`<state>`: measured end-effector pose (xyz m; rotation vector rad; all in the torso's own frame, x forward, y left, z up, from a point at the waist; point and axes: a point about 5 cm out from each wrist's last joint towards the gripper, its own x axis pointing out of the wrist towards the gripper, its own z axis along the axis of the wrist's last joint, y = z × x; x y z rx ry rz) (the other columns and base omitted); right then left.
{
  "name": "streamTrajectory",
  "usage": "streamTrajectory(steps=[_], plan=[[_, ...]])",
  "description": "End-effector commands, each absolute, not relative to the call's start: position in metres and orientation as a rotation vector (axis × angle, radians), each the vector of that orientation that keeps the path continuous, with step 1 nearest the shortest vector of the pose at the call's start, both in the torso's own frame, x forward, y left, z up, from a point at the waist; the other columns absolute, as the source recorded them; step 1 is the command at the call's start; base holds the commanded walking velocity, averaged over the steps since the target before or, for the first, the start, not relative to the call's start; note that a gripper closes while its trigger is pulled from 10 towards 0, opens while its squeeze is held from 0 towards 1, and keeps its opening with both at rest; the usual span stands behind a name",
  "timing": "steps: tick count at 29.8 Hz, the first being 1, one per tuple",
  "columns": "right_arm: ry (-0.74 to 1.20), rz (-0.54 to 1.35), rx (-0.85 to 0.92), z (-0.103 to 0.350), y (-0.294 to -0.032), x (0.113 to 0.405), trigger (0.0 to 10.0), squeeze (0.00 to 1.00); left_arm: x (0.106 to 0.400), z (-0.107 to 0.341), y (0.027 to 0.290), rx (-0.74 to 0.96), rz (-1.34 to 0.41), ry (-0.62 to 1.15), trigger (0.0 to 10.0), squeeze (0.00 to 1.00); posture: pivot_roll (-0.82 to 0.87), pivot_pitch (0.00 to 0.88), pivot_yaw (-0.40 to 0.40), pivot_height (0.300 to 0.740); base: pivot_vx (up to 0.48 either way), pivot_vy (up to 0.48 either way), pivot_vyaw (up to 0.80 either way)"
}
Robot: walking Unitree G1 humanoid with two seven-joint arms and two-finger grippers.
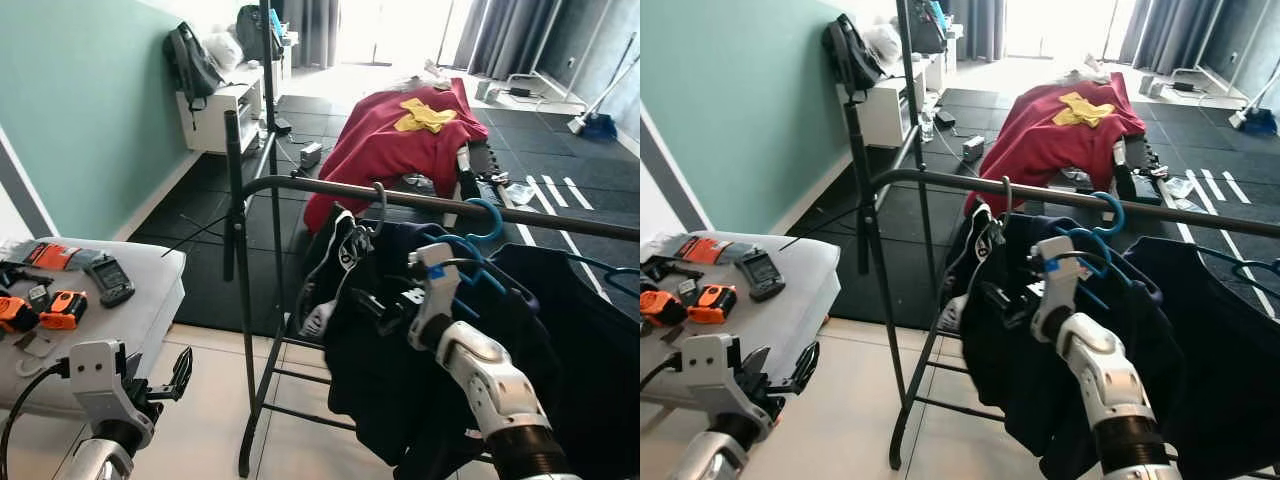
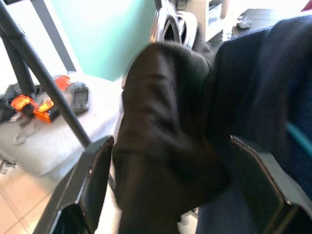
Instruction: Hang hanger
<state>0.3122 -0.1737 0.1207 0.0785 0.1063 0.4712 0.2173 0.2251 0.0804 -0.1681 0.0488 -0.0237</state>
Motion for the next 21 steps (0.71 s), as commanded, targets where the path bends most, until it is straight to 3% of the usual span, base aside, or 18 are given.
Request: streamTrajectory(steps=[1,12,13,15,16,21], plan=[[0.082,0.449,0.074,0.116,-0.177,0.303,10.0,1.0,0.218,0.079,0.229,-0.147,-0.027,0.072,10.0,0.0,-0.08,0.029,-0.017,0.74,0.0,0.0,0.0],[0.045,0.449,0.045,0.109,-0.176,0.286,10.0,1.0,0.219,0.088,0.229,-0.156,-0.038,0.052,10.0,0.0,-0.1,0.066,-0.011,0.74,0.0,0.0,0.0],[0.033,0.447,0.063,0.112,-0.178,0.286,10.0,0.14,0.22,0.093,0.229,-0.155,-0.036,0.039,10.0,0.0,-0.11,0.07,-0.013,0.74,0.0,0.0,0.0],[0.033,0.447,0.063,0.112,-0.178,0.286,10.0,0.14,0.22,0.093,0.229,-0.155,-0.036,0.039,10.0,0.0,-0.11,0.07,-0.013,0.74,0.0,0.0,0.0],[0.02,0.445,0.079,0.114,-0.181,0.286,10.0,0.0,0.221,0.097,0.229,-0.152,-0.031,0.026,10.0,0.0,-0.11,0.074,-0.019,0.74,0.0,0.0,0.0],[-0.011,0.425,0.106,0.124,-0.187,0.286,10.0,0.0,0.217,0.108,0.226,-0.16,-0.009,-0.007,10.0,0.0,-0.11,0.086,-0.038,0.74,0.0,0.0,0.0]])
